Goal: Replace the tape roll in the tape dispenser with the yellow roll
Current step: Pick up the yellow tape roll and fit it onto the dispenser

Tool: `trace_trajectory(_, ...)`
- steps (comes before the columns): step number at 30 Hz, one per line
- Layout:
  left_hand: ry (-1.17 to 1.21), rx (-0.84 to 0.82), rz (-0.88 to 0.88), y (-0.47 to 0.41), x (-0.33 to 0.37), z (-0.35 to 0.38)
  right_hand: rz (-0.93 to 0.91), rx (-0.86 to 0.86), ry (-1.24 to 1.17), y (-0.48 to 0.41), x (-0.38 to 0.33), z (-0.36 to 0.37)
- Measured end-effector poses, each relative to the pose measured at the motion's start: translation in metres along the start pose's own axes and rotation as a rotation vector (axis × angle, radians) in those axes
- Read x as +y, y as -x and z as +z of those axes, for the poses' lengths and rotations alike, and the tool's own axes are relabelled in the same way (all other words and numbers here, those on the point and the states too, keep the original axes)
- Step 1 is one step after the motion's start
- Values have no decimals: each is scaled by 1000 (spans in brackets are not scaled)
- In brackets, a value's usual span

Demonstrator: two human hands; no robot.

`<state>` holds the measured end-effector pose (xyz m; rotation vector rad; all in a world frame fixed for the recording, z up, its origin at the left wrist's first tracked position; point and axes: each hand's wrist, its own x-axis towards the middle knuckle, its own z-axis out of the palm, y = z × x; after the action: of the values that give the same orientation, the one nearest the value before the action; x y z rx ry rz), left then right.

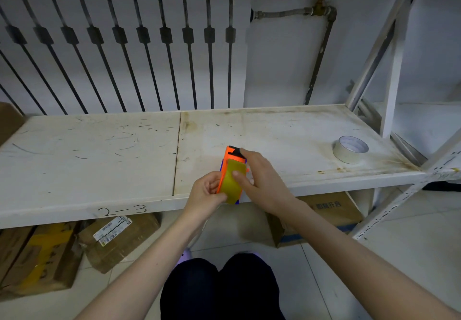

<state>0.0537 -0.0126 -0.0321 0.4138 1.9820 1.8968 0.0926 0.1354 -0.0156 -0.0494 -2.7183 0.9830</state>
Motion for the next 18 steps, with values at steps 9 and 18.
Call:
trace_trajectory(9, 38, 9, -56, -9, -1, -8, -143, 38, 182, -10, 2, 15)
trace_trajectory(18, 61, 71, -117, -20, 8, -7, -284, 95, 83, -5, 4, 17)
